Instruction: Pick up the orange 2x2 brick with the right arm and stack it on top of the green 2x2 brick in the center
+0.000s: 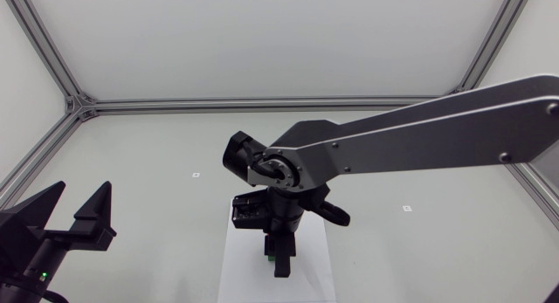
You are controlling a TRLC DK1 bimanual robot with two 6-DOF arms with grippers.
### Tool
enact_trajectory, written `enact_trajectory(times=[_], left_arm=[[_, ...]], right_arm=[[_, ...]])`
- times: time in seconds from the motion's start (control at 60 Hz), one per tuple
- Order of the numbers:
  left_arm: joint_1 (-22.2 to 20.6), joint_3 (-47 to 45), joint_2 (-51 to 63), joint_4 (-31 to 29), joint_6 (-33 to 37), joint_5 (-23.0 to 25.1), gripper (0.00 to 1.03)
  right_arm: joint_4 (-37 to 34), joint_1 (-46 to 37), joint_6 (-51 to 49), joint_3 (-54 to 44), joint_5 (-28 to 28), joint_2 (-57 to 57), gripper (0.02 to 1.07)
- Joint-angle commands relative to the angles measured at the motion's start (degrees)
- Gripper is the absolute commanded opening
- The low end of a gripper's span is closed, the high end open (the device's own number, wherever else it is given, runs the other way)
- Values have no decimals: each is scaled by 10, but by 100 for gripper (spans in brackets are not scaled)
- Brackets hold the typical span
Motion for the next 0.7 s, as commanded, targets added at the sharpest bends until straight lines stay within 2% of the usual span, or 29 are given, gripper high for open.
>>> enact_trajectory(times=[0.0, 0.683], left_arm=[[0, -23, -2, -6, 3, 2, 99], [0, -23, -2, -6, 3, 2, 99]], right_arm=[[-1, 5, -9, -3, 2, 17, 8], [-2, 4, -3, -14, 2, 25, 8]])
